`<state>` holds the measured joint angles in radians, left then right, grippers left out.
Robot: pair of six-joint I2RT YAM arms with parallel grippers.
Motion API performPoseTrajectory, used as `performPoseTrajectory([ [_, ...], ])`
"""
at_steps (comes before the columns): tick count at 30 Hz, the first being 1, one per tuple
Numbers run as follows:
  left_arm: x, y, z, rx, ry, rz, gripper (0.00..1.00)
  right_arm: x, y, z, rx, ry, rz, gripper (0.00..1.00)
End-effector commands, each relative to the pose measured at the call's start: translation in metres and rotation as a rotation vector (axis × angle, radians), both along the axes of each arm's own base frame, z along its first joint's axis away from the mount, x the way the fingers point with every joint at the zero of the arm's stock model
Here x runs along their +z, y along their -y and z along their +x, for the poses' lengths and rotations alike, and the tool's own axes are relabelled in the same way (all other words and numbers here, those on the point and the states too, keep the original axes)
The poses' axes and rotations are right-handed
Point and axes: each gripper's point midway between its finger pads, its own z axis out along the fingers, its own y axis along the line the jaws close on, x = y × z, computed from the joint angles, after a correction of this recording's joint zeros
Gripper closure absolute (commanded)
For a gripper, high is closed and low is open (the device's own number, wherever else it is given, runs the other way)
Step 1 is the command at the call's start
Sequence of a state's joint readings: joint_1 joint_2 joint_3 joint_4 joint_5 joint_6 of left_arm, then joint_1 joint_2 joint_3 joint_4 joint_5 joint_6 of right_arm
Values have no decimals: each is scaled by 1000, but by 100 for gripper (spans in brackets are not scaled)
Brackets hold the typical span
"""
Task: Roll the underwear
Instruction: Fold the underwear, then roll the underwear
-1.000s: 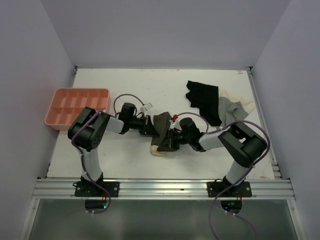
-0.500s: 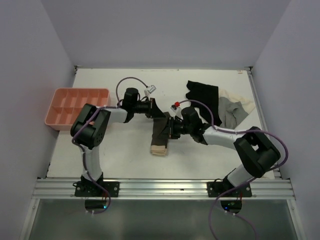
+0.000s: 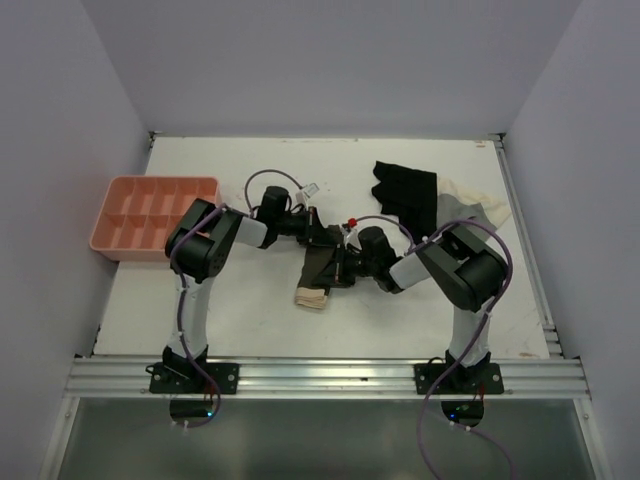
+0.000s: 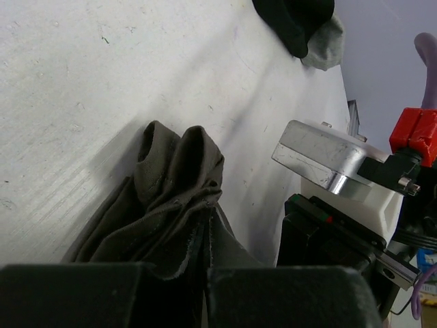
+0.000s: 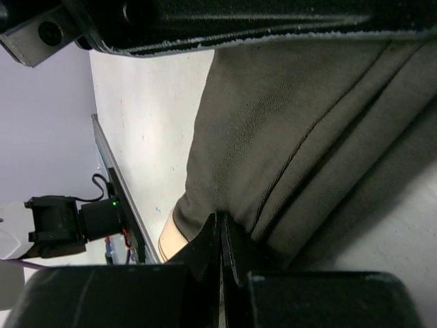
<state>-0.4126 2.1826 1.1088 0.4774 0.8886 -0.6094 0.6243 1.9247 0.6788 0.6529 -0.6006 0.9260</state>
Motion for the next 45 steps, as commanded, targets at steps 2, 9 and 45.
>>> performPoseTrajectory([
  [2, 20, -1, 12, 15, 64, -37, 95, -27, 15, -18, -7, -52, -68, 100],
  [9, 138, -10, 10, -35, 379, -93, 55, 20, 17, -19, 74, 49, -76, 97],
  [45, 27, -77, -185, -1017, 1783, 570, 32, -63, 37, -45, 86, -126, -184, 89],
])
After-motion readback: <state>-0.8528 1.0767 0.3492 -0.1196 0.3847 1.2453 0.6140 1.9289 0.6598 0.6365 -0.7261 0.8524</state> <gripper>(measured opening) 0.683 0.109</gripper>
